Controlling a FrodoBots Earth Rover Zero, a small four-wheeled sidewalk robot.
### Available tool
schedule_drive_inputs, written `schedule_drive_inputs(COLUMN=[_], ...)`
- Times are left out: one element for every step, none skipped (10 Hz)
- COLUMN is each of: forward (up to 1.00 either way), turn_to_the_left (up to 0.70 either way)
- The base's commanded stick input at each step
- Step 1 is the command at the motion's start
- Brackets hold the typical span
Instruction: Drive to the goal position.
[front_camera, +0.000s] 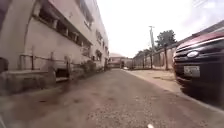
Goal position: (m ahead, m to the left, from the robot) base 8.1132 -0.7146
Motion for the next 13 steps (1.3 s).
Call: schedule_drive_inputs(forward=[0.70,0.70,0.70,0.70,0.70,0.70,0.70,0.70,0.70,0.70,0.70,0.70,0.70], turn_to_the_left=[0.00,0.00,0.00,0.00,0.00,0.00,0.00,0.00,0.00,0.00,0.00,0.00,0.00])
